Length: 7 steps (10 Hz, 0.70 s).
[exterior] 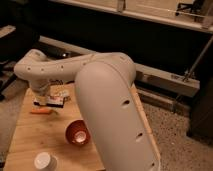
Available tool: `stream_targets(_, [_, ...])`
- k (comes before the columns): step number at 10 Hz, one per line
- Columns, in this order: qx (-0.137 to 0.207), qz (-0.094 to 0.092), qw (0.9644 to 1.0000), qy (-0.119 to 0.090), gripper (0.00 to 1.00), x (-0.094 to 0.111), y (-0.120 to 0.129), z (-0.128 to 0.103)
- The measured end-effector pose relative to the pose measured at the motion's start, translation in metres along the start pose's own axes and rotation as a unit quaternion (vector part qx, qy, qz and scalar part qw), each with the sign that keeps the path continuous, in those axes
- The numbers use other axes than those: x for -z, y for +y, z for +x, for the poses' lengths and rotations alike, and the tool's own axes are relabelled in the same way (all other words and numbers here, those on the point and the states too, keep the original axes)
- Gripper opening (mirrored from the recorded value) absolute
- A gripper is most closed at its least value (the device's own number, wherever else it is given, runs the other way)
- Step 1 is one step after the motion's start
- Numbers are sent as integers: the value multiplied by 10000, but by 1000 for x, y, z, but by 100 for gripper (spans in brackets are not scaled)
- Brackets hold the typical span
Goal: Place the eraser on the white sponge
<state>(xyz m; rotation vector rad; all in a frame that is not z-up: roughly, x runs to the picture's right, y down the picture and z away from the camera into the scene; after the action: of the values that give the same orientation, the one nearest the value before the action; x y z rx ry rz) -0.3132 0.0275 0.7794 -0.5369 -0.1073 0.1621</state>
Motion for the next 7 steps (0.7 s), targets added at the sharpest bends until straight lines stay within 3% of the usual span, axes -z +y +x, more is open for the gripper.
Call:
stream_targets(4, [-471,7,9981,404,0,-13,-31,55])
stream_targets(7, [-864,103,9937,708,0,-8,-51,91])
